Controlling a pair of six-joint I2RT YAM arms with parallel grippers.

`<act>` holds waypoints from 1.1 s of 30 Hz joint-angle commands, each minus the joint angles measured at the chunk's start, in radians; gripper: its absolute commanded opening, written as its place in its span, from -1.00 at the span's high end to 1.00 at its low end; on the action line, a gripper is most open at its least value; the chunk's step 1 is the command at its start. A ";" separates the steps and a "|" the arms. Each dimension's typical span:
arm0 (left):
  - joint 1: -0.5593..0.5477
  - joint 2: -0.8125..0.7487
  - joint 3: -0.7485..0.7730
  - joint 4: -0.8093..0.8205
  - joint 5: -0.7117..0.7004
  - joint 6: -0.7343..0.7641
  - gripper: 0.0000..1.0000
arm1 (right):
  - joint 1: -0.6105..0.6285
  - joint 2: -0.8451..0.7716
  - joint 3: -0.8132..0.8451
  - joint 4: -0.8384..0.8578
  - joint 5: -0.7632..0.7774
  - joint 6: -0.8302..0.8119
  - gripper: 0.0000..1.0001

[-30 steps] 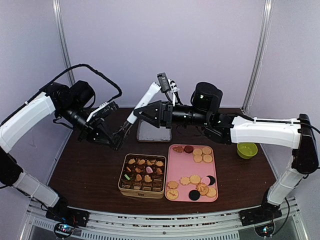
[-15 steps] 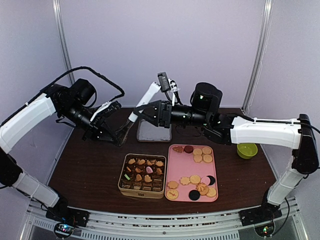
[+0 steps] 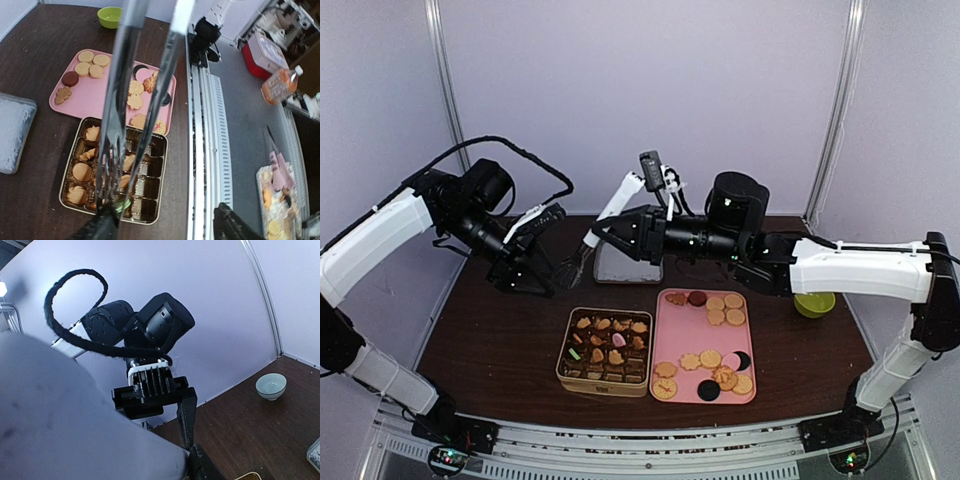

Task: Pack the cookies
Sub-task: Pass from the left arm to the right, then pick up the fake cookies from the plate.

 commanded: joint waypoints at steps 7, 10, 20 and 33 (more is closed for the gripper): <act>0.037 -0.082 -0.018 0.041 -0.175 -0.026 -0.95 | 0.003 -0.200 -0.152 -0.243 0.120 -0.145 0.63; 0.071 -0.105 -0.032 0.037 -0.201 -0.026 -0.95 | 0.004 -0.273 -0.229 -0.312 0.160 -0.162 0.59; 0.152 -0.111 -0.033 -0.006 -0.222 -0.016 -0.96 | 0.004 -0.470 -0.453 -0.385 0.273 -0.148 0.42; 0.158 -0.112 -0.041 -0.014 -0.241 -0.021 -0.95 | 0.017 -0.436 -0.524 -0.294 0.312 -0.129 0.27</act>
